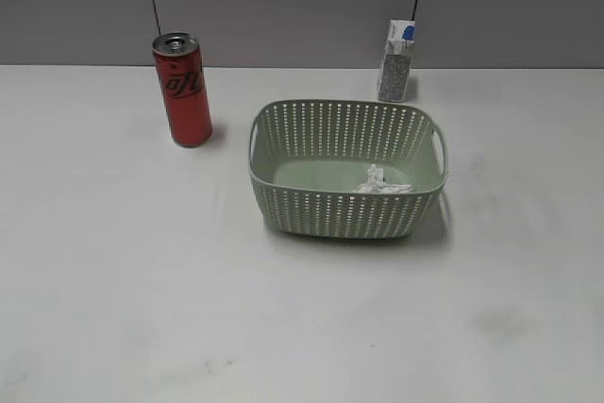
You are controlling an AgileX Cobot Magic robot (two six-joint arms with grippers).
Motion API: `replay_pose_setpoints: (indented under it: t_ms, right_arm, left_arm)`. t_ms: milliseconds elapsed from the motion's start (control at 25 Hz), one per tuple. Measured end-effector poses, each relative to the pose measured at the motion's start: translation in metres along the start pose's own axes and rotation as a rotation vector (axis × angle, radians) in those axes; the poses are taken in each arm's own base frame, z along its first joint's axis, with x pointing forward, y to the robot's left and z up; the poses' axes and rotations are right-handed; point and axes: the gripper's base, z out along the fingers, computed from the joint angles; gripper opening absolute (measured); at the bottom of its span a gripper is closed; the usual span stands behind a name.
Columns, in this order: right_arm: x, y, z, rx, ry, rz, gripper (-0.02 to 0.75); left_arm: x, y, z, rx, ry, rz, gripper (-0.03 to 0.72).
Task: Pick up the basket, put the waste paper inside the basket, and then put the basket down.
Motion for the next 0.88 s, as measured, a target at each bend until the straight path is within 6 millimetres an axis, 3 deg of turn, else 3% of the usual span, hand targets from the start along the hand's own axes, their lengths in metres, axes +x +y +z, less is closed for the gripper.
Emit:
replay_pose_setpoints:
  t_ms: [240,440,720,880]
  right_arm:
    - [0.085,0.007,-0.016,0.006,-0.075,-0.006,0.538]
    - [0.141,0.011,-0.026,0.018,-0.241,-0.024,0.538]
    - [0.193,0.015,-0.031,0.029,-0.462,-0.048,0.538]
    - [0.203,0.016,-0.037,0.032,-0.552,-0.055,0.538]
  left_arm:
    - [0.0,0.0,0.0,0.0,0.0,0.0,0.591]
    - [0.0,0.0,0.0,-0.024,0.001,-0.012,0.589]
    - [0.0,-0.001,-0.001,-0.147,0.008,-0.071,0.576]
    - [0.001,-0.001,-0.001,-0.186,0.01,-0.091,0.557]
